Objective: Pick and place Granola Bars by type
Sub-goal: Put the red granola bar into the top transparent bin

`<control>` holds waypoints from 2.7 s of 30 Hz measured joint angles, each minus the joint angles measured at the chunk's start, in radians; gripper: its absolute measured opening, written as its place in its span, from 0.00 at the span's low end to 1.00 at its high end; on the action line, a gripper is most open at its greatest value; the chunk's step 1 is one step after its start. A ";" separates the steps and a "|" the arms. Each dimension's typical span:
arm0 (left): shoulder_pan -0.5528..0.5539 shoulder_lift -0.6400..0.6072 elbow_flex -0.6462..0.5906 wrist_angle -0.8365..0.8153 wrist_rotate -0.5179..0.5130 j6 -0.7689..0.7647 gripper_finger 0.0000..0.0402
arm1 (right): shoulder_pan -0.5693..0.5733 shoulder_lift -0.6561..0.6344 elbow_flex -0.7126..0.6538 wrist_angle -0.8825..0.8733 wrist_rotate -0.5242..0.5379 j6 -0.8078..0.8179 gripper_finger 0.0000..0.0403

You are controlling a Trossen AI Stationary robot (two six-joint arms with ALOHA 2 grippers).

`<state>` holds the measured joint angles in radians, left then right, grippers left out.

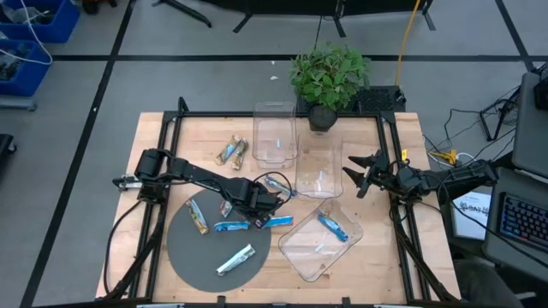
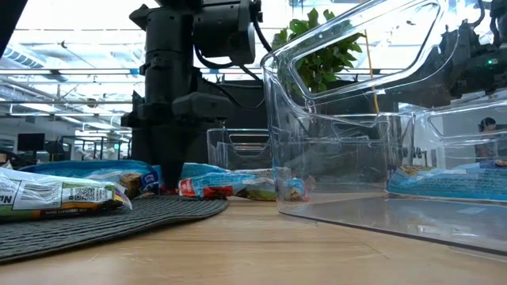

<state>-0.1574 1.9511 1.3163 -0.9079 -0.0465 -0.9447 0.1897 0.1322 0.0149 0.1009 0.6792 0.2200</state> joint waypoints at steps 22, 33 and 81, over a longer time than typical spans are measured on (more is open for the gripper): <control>0.001 -0.002 0.000 0.000 0.022 0.086 0.02 | 0.000 0.000 0.000 0.000 0.000 0.000 0.56; 0.001 -0.008 0.113 -0.160 0.079 0.269 0.02 | 0.000 0.000 0.000 0.000 0.000 0.000 0.56; 0.538 -0.595 0.232 -0.579 -0.172 1.196 0.02 | 0.000 0.000 0.000 0.000 0.000 0.000 0.56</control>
<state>0.3808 1.3565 1.5482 -1.4864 -0.2184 0.2508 0.1894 0.1326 0.0151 0.1005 0.6796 0.2199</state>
